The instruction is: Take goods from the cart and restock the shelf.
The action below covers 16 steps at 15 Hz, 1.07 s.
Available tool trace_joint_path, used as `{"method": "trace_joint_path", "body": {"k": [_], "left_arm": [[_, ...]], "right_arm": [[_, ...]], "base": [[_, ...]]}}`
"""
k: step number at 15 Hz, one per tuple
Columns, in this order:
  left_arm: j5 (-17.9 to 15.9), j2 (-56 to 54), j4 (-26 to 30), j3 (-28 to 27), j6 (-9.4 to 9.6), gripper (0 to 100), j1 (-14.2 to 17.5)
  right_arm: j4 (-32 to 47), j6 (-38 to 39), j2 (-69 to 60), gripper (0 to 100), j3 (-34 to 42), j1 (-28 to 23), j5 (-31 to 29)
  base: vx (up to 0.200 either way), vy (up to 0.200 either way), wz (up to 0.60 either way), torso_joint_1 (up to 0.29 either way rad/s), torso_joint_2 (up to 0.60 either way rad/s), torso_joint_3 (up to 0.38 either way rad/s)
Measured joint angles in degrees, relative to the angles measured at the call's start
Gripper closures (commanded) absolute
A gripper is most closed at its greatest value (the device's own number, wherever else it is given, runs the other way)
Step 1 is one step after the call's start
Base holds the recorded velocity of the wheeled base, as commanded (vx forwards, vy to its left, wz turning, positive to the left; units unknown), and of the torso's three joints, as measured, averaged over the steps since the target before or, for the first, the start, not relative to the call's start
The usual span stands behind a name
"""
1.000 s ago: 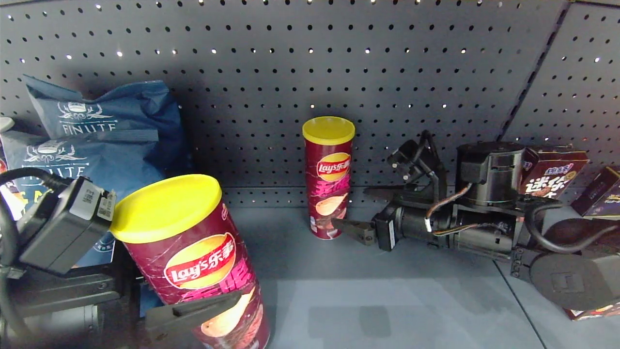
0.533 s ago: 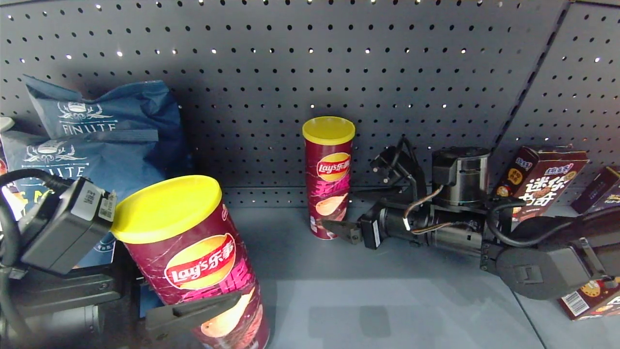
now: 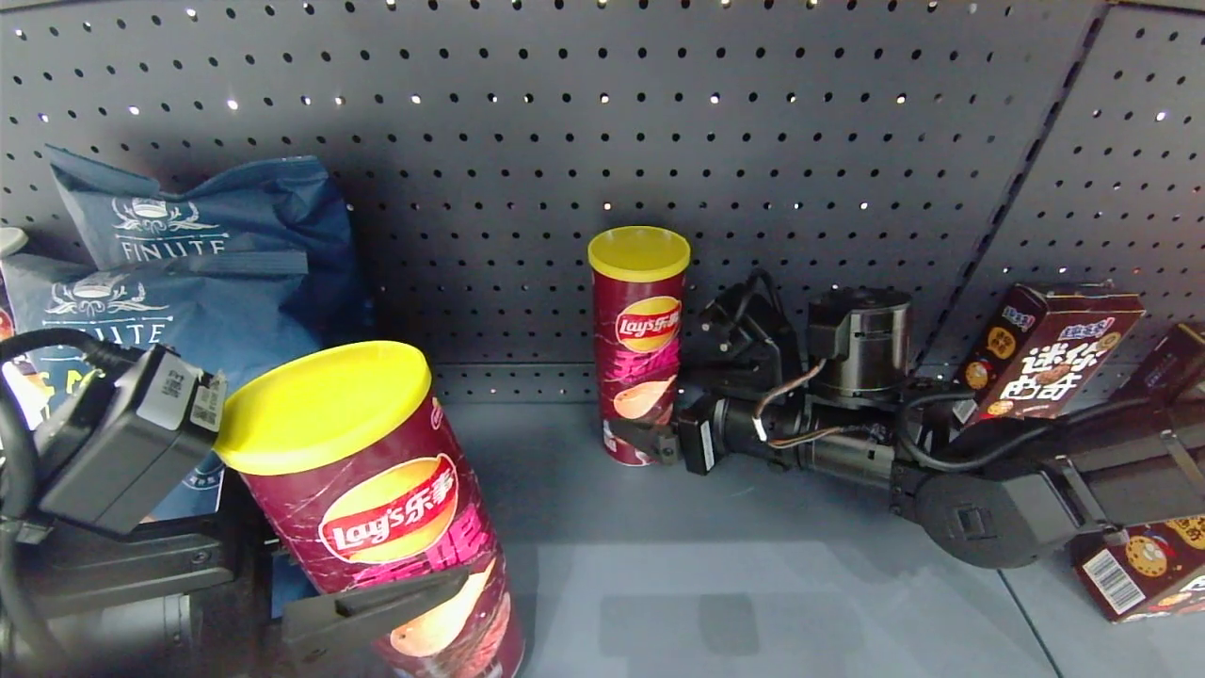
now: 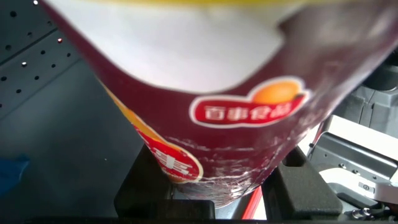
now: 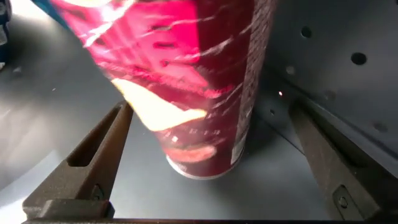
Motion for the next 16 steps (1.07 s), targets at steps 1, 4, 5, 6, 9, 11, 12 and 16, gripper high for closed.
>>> {"method": "trace_joint_path", "body": {"k": [1, 4, 5, 6, 9, 11, 12, 16], "left_arm": [[0.00, 0.00, 0.00, 0.00, -0.01, 100, 0.00], [0.00, -0.02, 0.01, 0.00, -0.01, 100, 0.05], [-0.02, -0.02, 0.00, 0.00, -0.01, 100, 0.09], [-0.02, -0.04, 0.00, 0.02, -0.04, 100, 0.09], [-0.02, -0.04, 0.01, 0.09, -0.04, 100, 0.09], [0.02, -0.06, 0.01, 0.09, -0.01, 100, 0.09], [-0.02, -0.06, 0.09, 0.09, -0.04, 100, 0.09], [-0.02, -0.11, 0.01, 0.46, 0.02, 100, 0.02]], "right_arm": [[0.07, 0.09, 0.41, 0, -0.52, 0.00, -0.02], [0.16, 0.11, 1.77, 0, -2.21, 0.11, 0.09], [0.09, 0.11, 2.27, 0, -2.56, 0.18, 0.11], [0.00, 0.13, 2.62, 0, -2.76, 0.18, 0.13], [-3.01, 0.29, 3.89, 100, -3.10, 0.29, 0.09], [-3.91, 1.15, 4.35, 100, -3.04, 0.55, -0.30], [-3.84, 1.21, 4.41, 100, -2.88, 0.79, -0.24], [-3.18, 1.32, 3.23, 100, -1.77, 2.34, -0.46]], "base": [[0.000, 0.000, 0.00, 0.000, 0.00, 0.000], [0.000, 0.000, 0.00, 0.000, 0.00, 0.000], [0.000, 0.000, 0.00, 0.000, 0.00, 0.000], [0.000, 0.000, 0.00, 0.000, 0.00, 0.000], [0.000, 0.000, 0.00, 0.000, 0.00, 0.000], [0.000, 0.000, 0.00, 0.000, 0.00, 0.000], [0.000, 0.000, 0.00, 0.000, 0.00, 0.000], [0.000, 0.000, 0.00, 0.000, 0.00, 0.000]]}}
